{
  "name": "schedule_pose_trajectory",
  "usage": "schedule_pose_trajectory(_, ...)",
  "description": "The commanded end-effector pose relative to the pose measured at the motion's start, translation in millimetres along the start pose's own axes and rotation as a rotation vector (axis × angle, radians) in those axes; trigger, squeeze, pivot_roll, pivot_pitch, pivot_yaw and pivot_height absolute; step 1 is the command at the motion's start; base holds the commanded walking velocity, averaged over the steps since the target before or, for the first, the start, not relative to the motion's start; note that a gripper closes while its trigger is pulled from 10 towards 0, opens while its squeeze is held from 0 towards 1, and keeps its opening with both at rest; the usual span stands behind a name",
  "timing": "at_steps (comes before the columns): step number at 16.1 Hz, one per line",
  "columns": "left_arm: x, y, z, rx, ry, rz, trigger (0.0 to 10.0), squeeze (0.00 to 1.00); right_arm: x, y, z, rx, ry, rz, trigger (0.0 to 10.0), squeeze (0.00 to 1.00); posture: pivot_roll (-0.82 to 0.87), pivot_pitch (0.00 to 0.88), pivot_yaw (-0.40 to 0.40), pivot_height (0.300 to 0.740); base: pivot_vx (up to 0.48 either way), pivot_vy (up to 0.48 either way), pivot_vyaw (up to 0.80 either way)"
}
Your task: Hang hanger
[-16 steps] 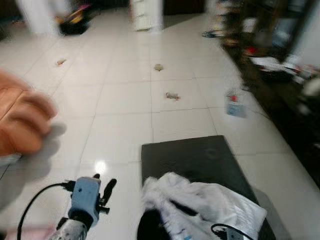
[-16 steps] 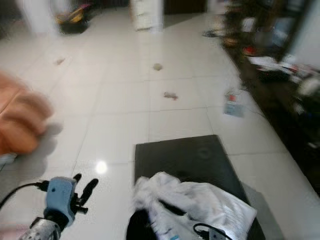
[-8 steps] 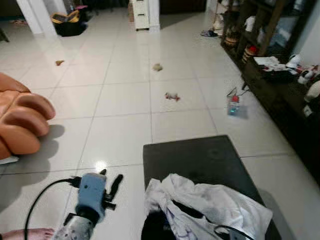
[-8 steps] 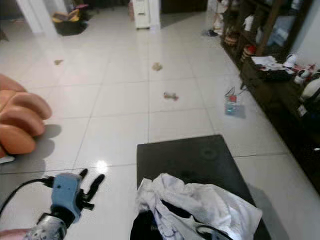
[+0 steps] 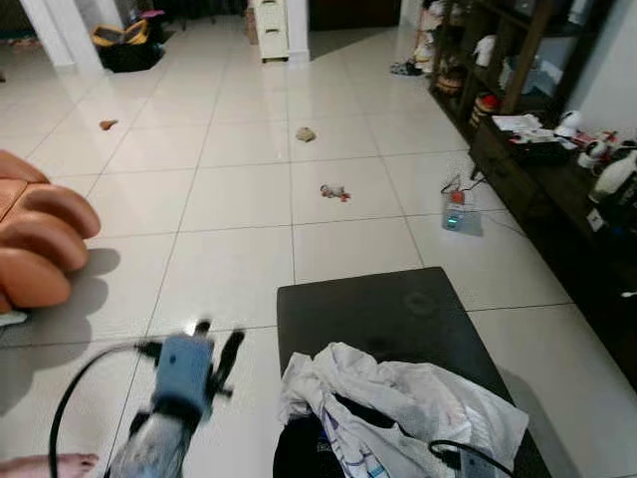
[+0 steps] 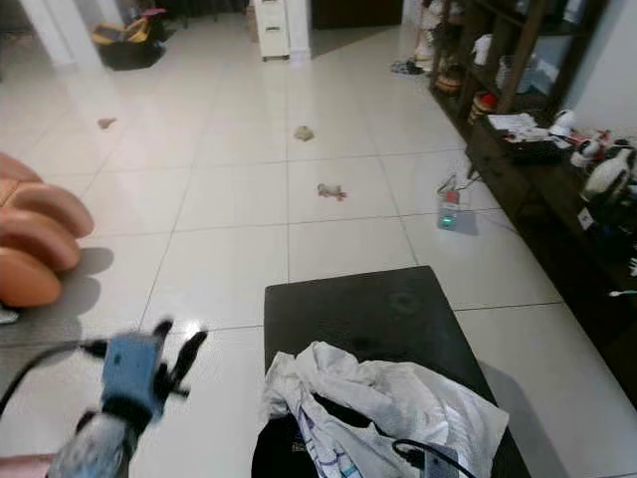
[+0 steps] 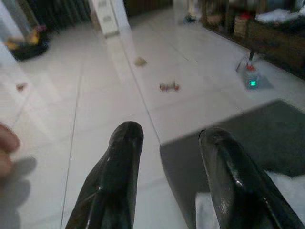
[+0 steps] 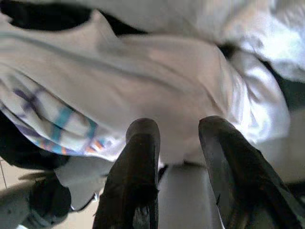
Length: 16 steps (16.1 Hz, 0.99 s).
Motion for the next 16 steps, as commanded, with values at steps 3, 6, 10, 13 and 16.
schedule_pose_trajectory(3,-11.2,23.8,-13.5,-0.022,-0.048,-0.09,10.0,0.0,1.3,3.0,0.2,0.006,0.001,-0.056,10.0,0.0,0.04,0.099,-0.001,0.74,0.0,0.0,0.0)
schedule_pose_trajectory(6,5.0,-0.5,1.6,-0.042,0.016,-0.008,10.0,0.0,0.6,33.7,7.0,0.047,0.044,-0.185,10.0,0.0,0.04,0.094,-0.004,0.74,0.0,0.0,0.0)
schedule_pose_trajectory(10,39.8,-46.5,52.1,-0.03,0.266,0.129,10.0,0.0,8.3,129.6,23.4,0.11,0.12,-0.474,10.0,0.0,0.03,0.078,-0.01,0.74,0.0,0.0,0.0)
schedule_pose_trajectory(13,70.4,-92.6,90.9,0.037,0.489,0.286,10.0,0.0,26.4,175.1,38.0,0.137,0.156,-0.669,10.0,0.0,0.04,0.064,-0.011,0.74,0.0,0.0,0.0)
schedule_pose_trajectory(16,100.2,-160.0,111.3,0.059,0.54,0.526,10.0,0.0,47.2,204.0,50.9,0.133,0.185,-0.806,10.0,0.0,0.04,0.034,0.006,0.74,0.0,0.0,0.0)
Point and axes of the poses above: a point about 5 cm out from each wrist's last joint towards the gripper, its own x axis pointing back from the gripper into the wrist, its own y axis along the axis of the wrist's last joint, z = x × y, the point moved 5 cm from there along -x, pointing out of the wrist towards the gripper, and after that the axes turned 7 degrees about x, right-handed, at the moved point
